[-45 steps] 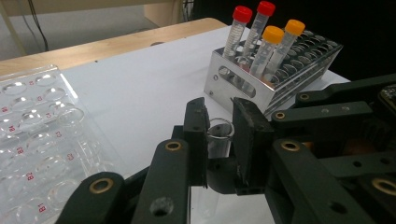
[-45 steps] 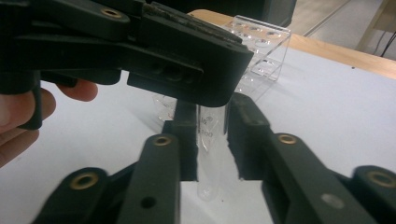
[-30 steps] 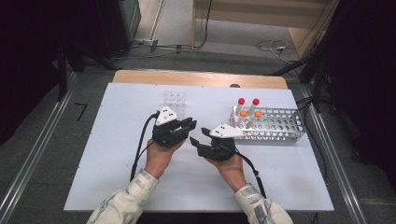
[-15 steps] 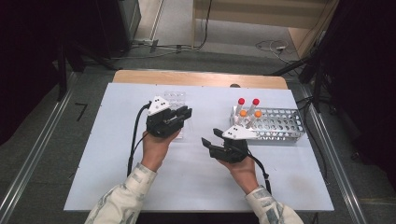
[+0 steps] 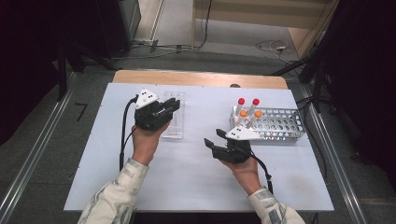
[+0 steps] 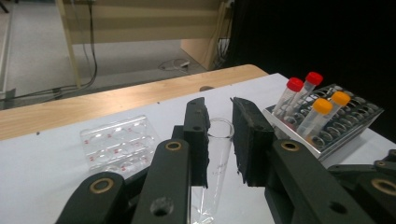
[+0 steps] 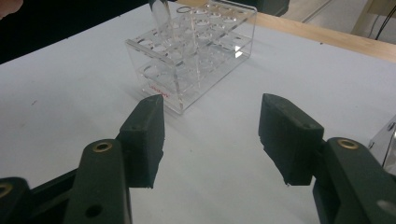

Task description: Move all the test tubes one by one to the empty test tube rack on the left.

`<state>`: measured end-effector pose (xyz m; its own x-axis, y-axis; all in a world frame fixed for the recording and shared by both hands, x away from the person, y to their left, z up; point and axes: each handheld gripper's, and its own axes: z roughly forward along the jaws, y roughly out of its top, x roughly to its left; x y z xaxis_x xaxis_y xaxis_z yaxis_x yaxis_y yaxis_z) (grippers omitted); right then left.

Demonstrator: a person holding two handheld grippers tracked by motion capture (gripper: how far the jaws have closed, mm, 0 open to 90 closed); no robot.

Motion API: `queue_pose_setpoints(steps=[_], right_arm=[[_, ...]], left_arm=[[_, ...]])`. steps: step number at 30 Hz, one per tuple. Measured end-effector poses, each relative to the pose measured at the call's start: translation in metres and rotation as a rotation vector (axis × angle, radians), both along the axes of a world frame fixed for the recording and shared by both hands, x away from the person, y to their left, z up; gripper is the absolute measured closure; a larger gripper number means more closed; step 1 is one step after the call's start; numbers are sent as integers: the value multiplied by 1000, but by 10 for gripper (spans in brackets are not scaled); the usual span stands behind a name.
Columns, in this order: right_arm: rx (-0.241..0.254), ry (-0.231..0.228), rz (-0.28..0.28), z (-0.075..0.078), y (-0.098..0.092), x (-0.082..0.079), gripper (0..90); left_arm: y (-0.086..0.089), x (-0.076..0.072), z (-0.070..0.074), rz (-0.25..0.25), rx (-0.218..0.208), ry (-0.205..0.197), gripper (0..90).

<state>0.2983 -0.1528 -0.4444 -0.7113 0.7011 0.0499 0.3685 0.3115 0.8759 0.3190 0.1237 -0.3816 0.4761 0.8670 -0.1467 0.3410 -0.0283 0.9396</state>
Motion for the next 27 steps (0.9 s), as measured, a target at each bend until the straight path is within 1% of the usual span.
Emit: queue_pose_setpoints(steps=[5, 9, 17, 23, 25, 27], right_arm=[[-2, 1, 0, 0, -1, 0, 364], [-2, 12, -10, 0, -1, 1, 294], [1, 12, -21, 0, -4, 1, 284], [1, 14, -21, 0, -4, 1, 283], [3, 15, -22, 0, -3, 1, 283], [2, 14, -22, 0, -4, 1, 283]], left_arm=[[-2, 2, -5, 20, 25, -1, 766], [-4, 3, -8, 29, 34, -1, 766], [-8, 4, -13, 34, 61, -1, 766], [-15, 5, -26, 36, 101, 18, 765], [-18, 6, -31, 37, 126, 23, 765], [-20, 6, -36, 40, 140, 27, 765]])
